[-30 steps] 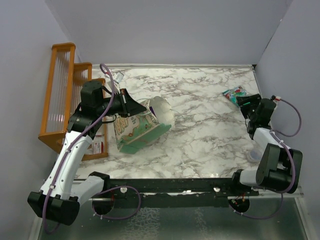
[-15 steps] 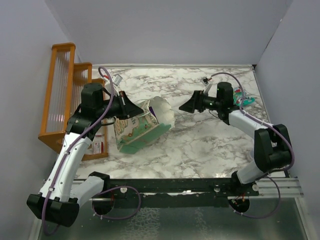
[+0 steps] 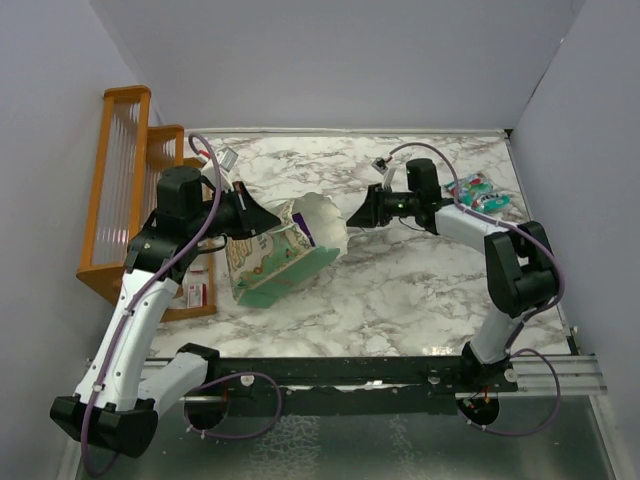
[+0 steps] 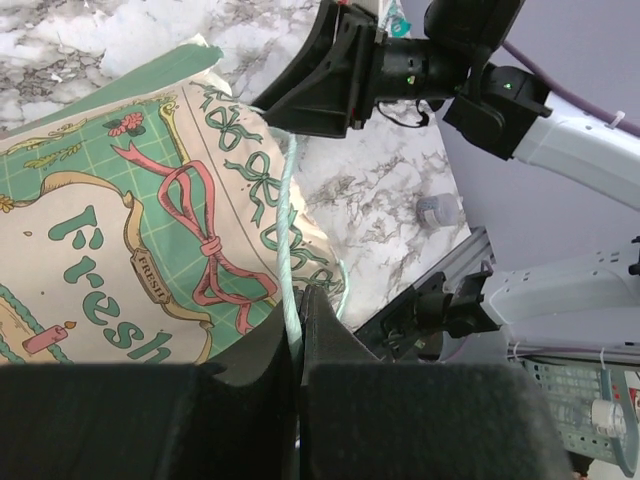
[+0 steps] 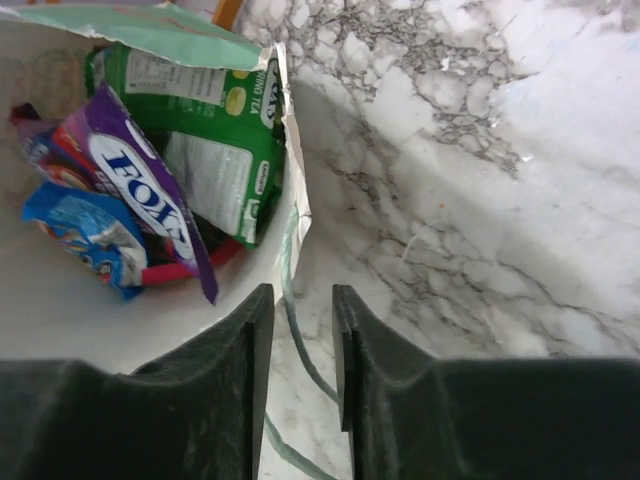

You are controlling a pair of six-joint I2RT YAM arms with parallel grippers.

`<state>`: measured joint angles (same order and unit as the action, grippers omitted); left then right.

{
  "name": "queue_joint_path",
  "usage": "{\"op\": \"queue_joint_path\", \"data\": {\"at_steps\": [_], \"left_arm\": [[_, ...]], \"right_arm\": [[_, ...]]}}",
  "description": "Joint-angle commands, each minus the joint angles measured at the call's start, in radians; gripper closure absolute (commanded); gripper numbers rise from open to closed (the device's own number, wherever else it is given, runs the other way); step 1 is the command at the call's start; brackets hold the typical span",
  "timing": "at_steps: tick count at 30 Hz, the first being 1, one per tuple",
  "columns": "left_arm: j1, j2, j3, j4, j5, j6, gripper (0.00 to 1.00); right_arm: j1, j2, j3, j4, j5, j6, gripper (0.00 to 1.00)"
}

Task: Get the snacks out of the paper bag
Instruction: Adjust the paper bag at the center of the board.

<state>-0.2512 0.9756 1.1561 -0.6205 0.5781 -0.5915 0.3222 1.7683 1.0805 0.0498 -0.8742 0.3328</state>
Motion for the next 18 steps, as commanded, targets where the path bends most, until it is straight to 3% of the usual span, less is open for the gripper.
{"op": "queue_joint_path", "data": {"at_steps": [1,3,4,12,18], "left_arm": [[-0.005,-0.01,0.059,-0.017,-0.025,0.009,1.0],[-0.005,-0.006,0.074,-0.012,-0.025,0.005,1.0],[-0.004,-0.004,0.082,-0.011,-0.024,0.002,1.0],[-0.005,0.013,0.092,0.075,0.021,-0.048,1.0],[-0.005,0.028,0.075,0.122,0.066,-0.075,1.0]], "right_arm": [[0.009,-0.021,-0.029,0.035,-0.02,0.066,0.81],[0.012,-0.041,-0.078,0.062,-0.036,0.096,0.97],[0.015,-0.059,-0.103,0.07,-0.04,0.107,0.99],[0.041,-0.338,-0.358,0.117,0.004,0.203,0.99],[0.16,-0.499,-0.483,0.139,0.018,0.261,0.99]]}}
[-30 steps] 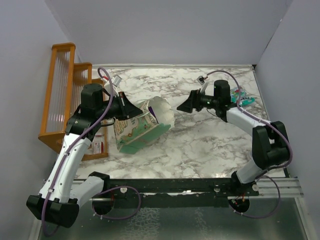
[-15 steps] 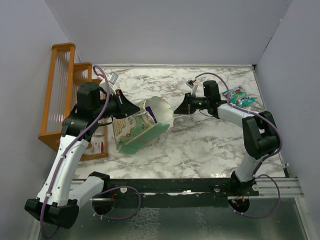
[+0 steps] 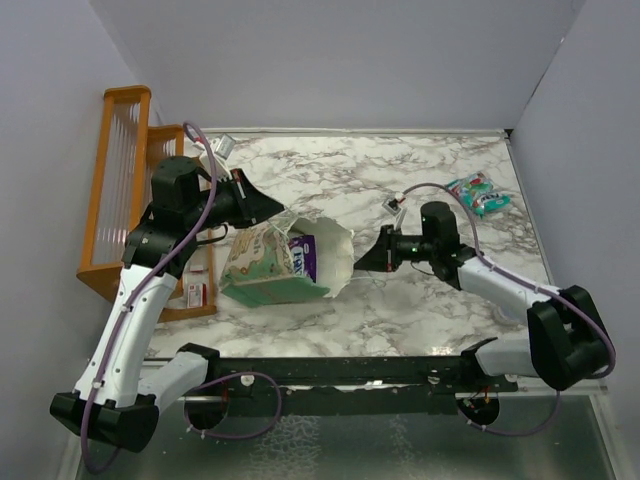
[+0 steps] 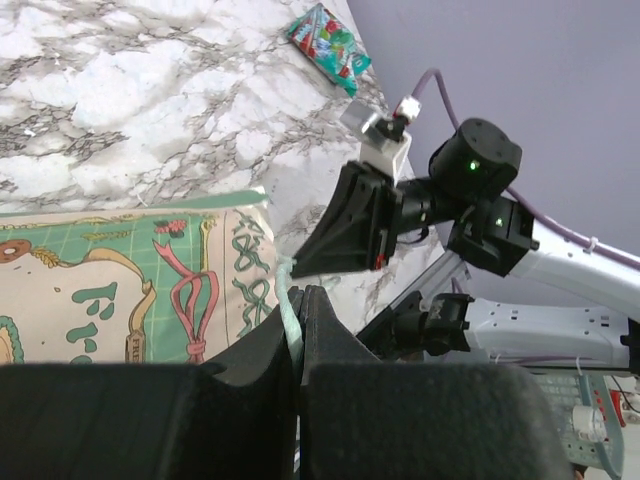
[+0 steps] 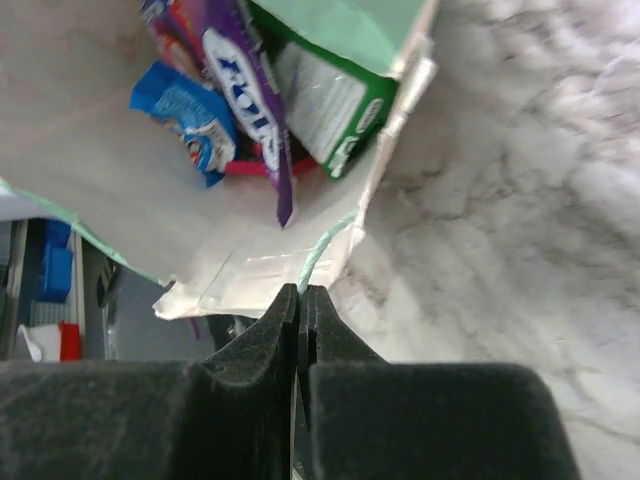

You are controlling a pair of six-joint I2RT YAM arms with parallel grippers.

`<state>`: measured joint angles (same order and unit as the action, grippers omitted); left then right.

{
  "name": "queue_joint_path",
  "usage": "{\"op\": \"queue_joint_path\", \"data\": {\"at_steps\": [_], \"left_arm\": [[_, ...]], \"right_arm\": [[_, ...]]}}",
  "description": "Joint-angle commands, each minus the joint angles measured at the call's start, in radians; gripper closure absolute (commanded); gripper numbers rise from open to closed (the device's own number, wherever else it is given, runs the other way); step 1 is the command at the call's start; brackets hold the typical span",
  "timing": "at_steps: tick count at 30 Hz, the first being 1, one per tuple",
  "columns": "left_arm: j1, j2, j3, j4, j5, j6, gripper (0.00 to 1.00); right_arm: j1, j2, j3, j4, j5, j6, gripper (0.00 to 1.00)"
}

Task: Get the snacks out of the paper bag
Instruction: Adjust the paper bag at the center of the board, then take out the snack from the paper bag.

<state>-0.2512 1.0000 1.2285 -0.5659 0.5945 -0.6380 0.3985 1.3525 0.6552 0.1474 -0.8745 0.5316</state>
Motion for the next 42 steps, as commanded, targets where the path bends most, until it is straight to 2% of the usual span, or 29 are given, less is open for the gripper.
{"op": "queue_joint_path", "data": {"at_steps": [1,5,8,10,18,20,22,26,30,36,42], "left_arm": [[-0.005,0.004,0.002,0.069,0.052,-0.032,1.0],[-0.004,-0.004,-0.001,0.07,0.052,-0.036,1.0],[-0.005,-0.012,-0.008,0.068,0.049,-0.041,1.0],[-0.005,-0.02,-0.013,0.067,0.042,-0.042,1.0],[-0.005,-0.044,-0.002,0.012,0.016,-0.016,1.0],[-0.005,-0.044,0.009,-0.005,0.008,-0.004,1.0],[-0.005,-0.043,0.016,-0.013,0.004,0.005,1.0],[-0.005,-0.044,0.019,-0.008,-0.002,0.007,1.0],[-0.005,-0.046,0.009,0.005,-0.004,0.0,1.0],[-0.005,-0.035,0.017,-0.002,0.001,0.004,1.0],[-0.004,-0.038,0.016,0.0,-0.004,0.0,1.0]], "right_arm": [[0.116,-0.104,-0.068,0.035,0.033,0.065,0.99],[0.221,-0.171,-0.099,0.012,0.095,0.067,0.98],[0.232,-0.21,-0.096,-0.071,0.168,0.018,0.93],[0.232,-0.231,-0.069,-0.166,0.273,-0.04,0.87],[0.232,-0.31,0.045,-0.397,0.645,-0.268,0.5],[0.232,-0.329,0.081,-0.424,0.637,-0.327,0.43],[0.232,-0.334,0.115,-0.436,0.557,-0.351,0.4],[0.237,-0.331,0.128,-0.338,0.332,-0.263,0.37],[0.298,-0.306,0.091,-0.15,0.265,-0.134,0.36],[0.402,-0.195,0.108,-0.041,0.398,-0.074,0.38],[0.458,-0.086,0.071,0.092,0.631,0.044,0.41]]}}
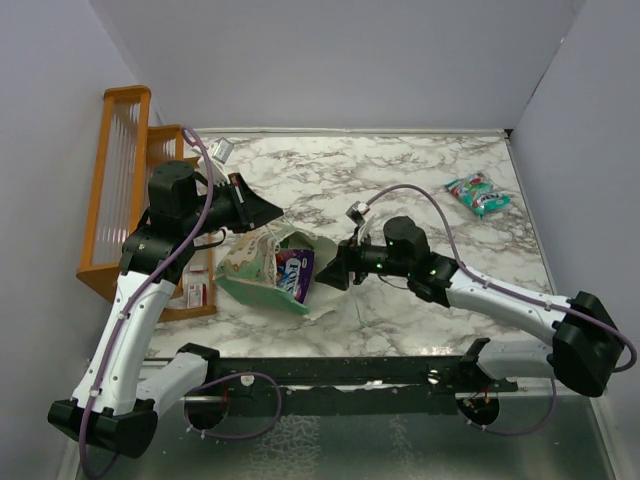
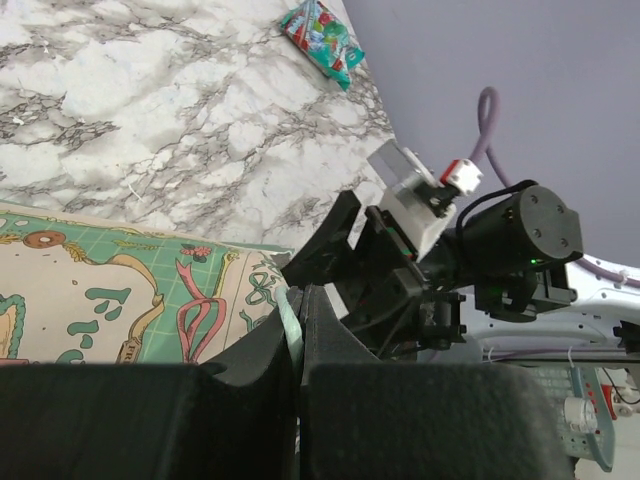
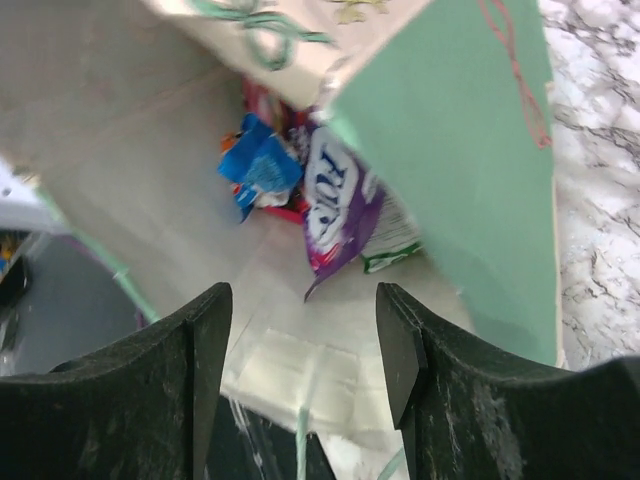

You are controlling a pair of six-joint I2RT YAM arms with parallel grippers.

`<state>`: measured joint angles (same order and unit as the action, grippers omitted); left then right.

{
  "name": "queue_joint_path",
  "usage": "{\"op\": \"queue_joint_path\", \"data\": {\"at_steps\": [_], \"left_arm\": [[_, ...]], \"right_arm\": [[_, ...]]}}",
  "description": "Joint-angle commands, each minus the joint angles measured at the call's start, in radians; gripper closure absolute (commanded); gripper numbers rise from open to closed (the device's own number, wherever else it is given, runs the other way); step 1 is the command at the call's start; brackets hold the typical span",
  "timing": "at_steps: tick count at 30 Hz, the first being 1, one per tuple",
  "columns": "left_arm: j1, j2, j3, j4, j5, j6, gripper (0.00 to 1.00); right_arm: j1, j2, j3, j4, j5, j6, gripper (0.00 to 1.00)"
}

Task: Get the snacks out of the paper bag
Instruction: Take out the snack from the paper bag.

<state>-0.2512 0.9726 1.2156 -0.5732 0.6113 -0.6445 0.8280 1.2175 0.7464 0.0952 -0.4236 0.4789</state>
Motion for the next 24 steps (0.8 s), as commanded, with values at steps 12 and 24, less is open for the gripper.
{"op": "queue_joint_path", "data": {"at_steps": [12,24], "left_arm": [[-0.005,-0.008,0.032,0.017,-0.012,0.003,1.0],[-0.005,-0.023,0.018,0.021,-0.007,-0.002,1.0]], "right_arm": [[0.229,0.164,-0.082,0.329,0.675,0.226,0.41],[0.28,0.298,-0.049,0.469,0.701,0.232,0.52]]}}
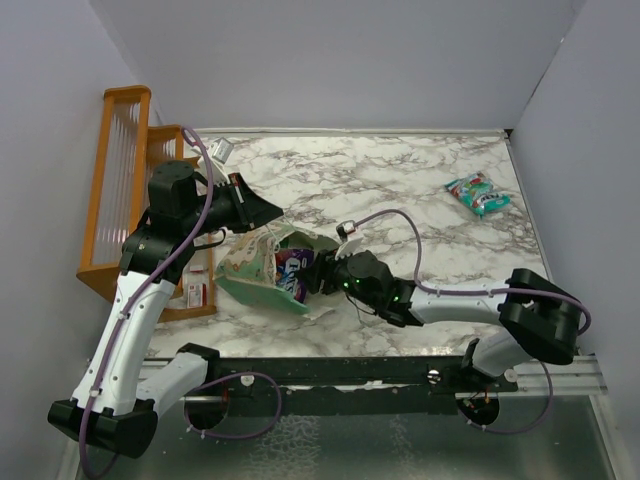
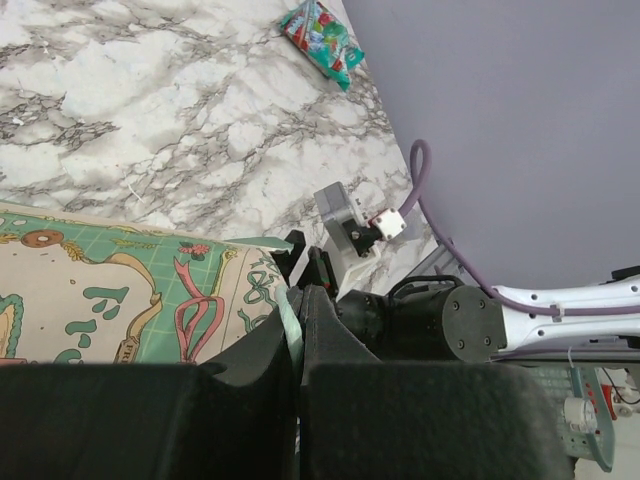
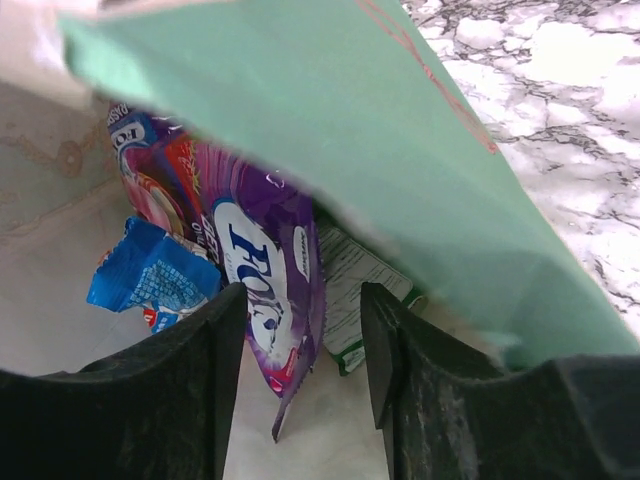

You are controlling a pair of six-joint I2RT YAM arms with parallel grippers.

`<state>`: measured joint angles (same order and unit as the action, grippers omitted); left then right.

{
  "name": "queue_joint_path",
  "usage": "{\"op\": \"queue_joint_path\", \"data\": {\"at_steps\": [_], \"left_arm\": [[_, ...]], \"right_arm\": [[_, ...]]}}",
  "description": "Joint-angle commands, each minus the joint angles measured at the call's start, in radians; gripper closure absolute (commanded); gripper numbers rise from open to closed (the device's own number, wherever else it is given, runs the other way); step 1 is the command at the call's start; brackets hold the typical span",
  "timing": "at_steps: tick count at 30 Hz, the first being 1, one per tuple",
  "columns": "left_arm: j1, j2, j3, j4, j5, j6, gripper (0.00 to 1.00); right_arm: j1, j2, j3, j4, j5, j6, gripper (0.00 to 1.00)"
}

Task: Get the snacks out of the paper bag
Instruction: Take out the snack from the paper bag.

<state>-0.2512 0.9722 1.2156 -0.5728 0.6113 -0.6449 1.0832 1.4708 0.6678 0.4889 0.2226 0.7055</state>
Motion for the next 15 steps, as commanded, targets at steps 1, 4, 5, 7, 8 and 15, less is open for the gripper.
{"op": "queue_joint_path", "data": {"at_steps": [1,4,5,7,8,15], "left_arm": [[-0.004,-0.025,0.017,0.019,-0.007,-0.002,1.0],[-0.004,-0.03,0.014,0.023,-0.006,-0.007,1.0],[-0.005,-0.032,0.013,0.023,-0.005,-0.007,1.0],[-0.005,-0.033,0.013,0.021,-0.004,-0.009,1.0],[-0.005,-0.036,0.012,0.02,-0.005,-0.007,1.0],[-0.005,-0.046,0.001,0.01,-0.022,0.002,1.0]], "right_arm": [[0.026,0.055,0.034,0.077,0.056,0.009,0.52],[0.034,0.076,0.044,0.089,0.069,0.015,0.54],[0.036,0.079,0.044,0.097,0.071,0.012,0.57],[0.04,0.079,0.047,0.108,0.067,0.002,0.66],[0.042,0.075,0.047,0.113,0.062,-0.005,0.71],[0.046,-0.036,0.03,0.093,-0.006,-0.049,0.98]]}}
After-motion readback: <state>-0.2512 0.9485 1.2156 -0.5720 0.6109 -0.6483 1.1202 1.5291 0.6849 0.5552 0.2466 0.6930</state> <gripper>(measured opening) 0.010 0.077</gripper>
